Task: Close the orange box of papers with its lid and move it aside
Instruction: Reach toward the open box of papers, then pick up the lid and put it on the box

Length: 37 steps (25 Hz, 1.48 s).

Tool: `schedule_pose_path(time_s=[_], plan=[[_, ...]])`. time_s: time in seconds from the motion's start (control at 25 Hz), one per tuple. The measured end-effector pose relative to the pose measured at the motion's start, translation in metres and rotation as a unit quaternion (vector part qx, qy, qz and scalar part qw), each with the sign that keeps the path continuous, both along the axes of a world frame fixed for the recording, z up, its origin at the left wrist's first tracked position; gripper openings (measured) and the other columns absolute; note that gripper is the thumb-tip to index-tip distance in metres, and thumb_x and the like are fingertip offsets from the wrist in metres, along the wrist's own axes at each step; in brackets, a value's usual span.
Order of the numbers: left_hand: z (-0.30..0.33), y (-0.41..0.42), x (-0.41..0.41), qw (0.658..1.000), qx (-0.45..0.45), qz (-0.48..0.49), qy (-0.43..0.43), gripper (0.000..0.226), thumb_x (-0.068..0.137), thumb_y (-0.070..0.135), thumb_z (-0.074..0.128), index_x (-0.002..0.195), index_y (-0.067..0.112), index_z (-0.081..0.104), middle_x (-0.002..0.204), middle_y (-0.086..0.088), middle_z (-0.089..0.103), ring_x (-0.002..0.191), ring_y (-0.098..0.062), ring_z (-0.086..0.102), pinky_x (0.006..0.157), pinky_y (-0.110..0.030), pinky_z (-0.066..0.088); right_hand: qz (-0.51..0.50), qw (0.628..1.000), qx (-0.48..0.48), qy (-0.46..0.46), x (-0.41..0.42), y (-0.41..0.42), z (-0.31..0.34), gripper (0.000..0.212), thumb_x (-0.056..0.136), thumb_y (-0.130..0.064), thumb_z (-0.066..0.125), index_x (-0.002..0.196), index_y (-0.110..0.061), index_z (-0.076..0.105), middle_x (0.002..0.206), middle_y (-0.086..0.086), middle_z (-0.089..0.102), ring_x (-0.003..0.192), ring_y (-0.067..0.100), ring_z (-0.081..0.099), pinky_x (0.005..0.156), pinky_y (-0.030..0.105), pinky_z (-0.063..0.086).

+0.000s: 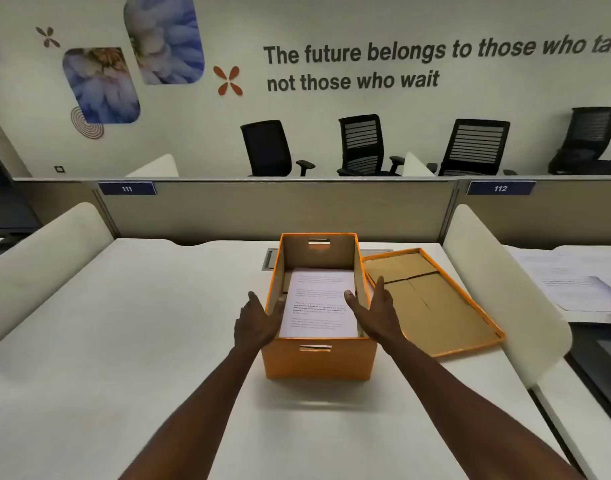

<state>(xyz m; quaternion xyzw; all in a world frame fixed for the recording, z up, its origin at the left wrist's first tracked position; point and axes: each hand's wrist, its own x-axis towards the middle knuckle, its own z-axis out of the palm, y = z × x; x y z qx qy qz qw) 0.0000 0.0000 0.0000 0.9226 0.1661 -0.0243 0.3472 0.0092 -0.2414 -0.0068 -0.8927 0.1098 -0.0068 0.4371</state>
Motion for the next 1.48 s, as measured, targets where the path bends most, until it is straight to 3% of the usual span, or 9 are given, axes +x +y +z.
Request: schedule_pose_path(time_s=[0.16,0.36,0.52,0.72,0.96,1.08,1.16,1.28,1.48], plan=[[-0.024,0.002,-0.009,0.99,-0.136,0.005,0.049,0.095,0.088,0.075,0.041,0.16,0.018,0.017,0.162,-0.014,0.034,0.147,-0.038,0.036,0.116,-0.051,0.036,-0.014,0.992,0.109,0.066,-0.007,-0.005,-0.023,0.099,0.087,-0.071,0.05,0.159,-0.024,0.002,0.165,0.011,0.02,0.15,0.033,0.023,0.118,0.049,0.027],[-0.03,-0.006,-0.021,0.971,-0.236,0.029,-0.018,0.07,0.091,0.072,0.04,0.147,0.03,0.043,0.146,-0.004,0.055,0.123,-0.028,0.055,0.099,-0.04,0.046,-0.055,0.985,0.159,0.044,-0.013,0.009,-0.034,0.083,0.092,-0.067,0.049,0.158,-0.026,0.019,0.156,0.011,0.04,0.14,0.036,0.041,0.11,0.048,0.037],[-0.032,0.015,-0.033,0.967,-0.243,0.055,-0.049,0.062,0.093,0.066,0.044,0.142,0.028,0.048,0.135,-0.005,0.062,0.105,-0.022,0.056,0.09,-0.038,0.047,-0.055,0.984,0.166,0.028,-0.025,0.037,-0.036,0.079,0.093,-0.064,0.049,0.156,-0.025,0.024,0.154,0.01,0.044,0.138,0.035,0.044,0.109,0.046,0.038],[-0.033,0.044,-0.04,0.967,-0.24,0.059,-0.062,0.08,0.078,0.078,0.042,0.14,0.028,0.049,0.124,-0.003,0.067,0.1,-0.023,0.064,0.085,-0.038,0.052,-0.055,0.985,0.163,0.013,-0.026,0.068,-0.036,0.077,0.093,-0.061,0.051,0.156,-0.025,0.025,0.156,0.006,0.042,0.14,0.032,0.042,0.111,0.045,0.036],[-0.046,0.078,-0.038,0.98,-0.194,0.038,-0.034,0.092,0.073,0.085,0.042,0.145,0.03,0.042,0.138,-0.007,0.062,0.12,-0.032,0.062,0.099,-0.049,0.054,-0.055,0.982,0.172,0.048,-0.029,0.088,-0.039,0.079,0.091,-0.066,0.049,0.157,-0.031,0.023,0.16,0.003,0.035,0.144,0.03,0.037,0.113,0.046,0.034],[-0.042,0.074,-0.041,0.99,-0.097,0.034,-0.096,0.089,0.083,0.073,0.053,0.152,0.02,0.034,0.157,-0.01,0.043,0.145,-0.031,0.039,0.116,-0.047,0.036,-0.099,0.974,0.196,0.05,-0.03,0.064,-0.044,0.071,0.093,-0.065,0.046,0.154,-0.031,0.031,0.157,0.003,0.04,0.141,0.028,0.04,0.11,0.043,0.036],[-0.034,0.06,-0.044,0.979,-0.036,0.002,-0.199,0.075,0.091,0.049,0.061,0.153,0.016,0.034,0.16,-0.009,0.037,0.152,-0.025,0.026,0.118,-0.039,0.028,-0.149,0.977,0.153,0.02,-0.032,0.038,-0.052,0.067,0.093,-0.063,0.049,0.148,-0.027,0.041,0.152,0.005,0.046,0.137,0.028,0.045,0.108,0.043,0.038],[-0.028,0.02,-0.051,0.943,-0.049,-0.13,-0.303,0.067,0.087,0.037,0.066,0.147,0.015,0.045,0.155,-0.007,0.043,0.151,-0.02,0.028,0.12,-0.035,0.03,-0.189,0.982,-0.023,0.01,-0.038,-0.008,-0.076,0.066,0.092,-0.054,0.058,0.145,-0.017,0.044,0.151,0.012,0.046,0.14,0.031,0.039,0.109,0.05,0.038],[-0.029,-0.057,-0.061,0.921,-0.105,-0.267,-0.265,0.063,0.088,0.042,0.063,0.145,0.021,0.048,0.156,0.0,0.043,0.151,-0.015,0.027,0.122,-0.04,0.031,-0.091,0.952,-0.267,0.12,-0.044,-0.061,-0.11,0.072,0.098,-0.048,0.048,0.155,-0.014,0.023,0.165,0.012,0.018,0.153,0.032,0.002,0.116,0.058,0.02]])
